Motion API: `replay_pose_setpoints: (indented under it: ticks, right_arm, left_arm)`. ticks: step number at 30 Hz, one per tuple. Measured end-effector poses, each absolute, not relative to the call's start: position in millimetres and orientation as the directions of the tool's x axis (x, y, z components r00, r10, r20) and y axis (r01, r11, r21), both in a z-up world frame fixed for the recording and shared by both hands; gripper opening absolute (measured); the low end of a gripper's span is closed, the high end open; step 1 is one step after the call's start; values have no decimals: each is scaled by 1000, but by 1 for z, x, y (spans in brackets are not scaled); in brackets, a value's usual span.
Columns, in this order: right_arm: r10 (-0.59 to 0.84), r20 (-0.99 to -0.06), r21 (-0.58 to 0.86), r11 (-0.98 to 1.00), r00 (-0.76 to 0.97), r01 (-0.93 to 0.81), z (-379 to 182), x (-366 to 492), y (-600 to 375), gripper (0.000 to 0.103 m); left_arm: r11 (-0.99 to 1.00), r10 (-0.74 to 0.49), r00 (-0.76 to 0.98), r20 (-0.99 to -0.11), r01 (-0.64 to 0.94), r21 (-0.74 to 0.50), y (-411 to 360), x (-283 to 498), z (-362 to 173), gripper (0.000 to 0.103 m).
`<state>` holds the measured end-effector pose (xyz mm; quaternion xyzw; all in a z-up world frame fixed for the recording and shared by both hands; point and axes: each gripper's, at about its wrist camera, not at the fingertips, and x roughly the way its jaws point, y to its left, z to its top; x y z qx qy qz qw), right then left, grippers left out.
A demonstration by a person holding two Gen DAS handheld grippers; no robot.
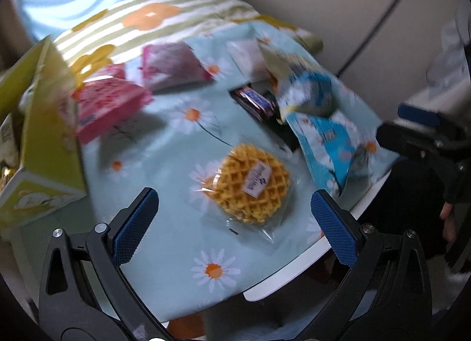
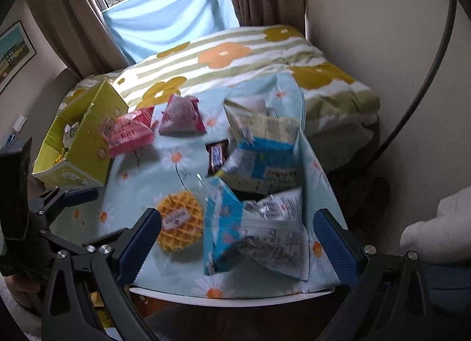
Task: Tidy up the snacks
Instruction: 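Move both grippers back over the remaining snacks on the table, then grasp the blue-white chip bag with right gripper while left grasps the waffle pack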
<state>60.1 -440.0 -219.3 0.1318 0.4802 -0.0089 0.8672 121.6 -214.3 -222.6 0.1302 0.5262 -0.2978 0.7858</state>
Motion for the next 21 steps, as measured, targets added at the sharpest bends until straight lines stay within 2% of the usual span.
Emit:
replay_pose_setpoints:
  ticks: [8, 15, 21]
  right_arm:
    - [152, -854, 273, 945, 498, 179, -261, 69, -449, 102]
    - [135, -865, 261, 943, 484, 204, -284, 73, -452, 102]
    - [99, -879, 217, 954, 467, 208, -294, 78, -450, 103]
  left_arm:
    - [673, -280, 188, -941, 738, -53, -247, 127, -267, 102]
    - [615, -265, 141, -954, 786, -55, -259, 129, -293, 102]
    - [568, -241, 157, -958, 823, -9, -269, 130, -303, 102]
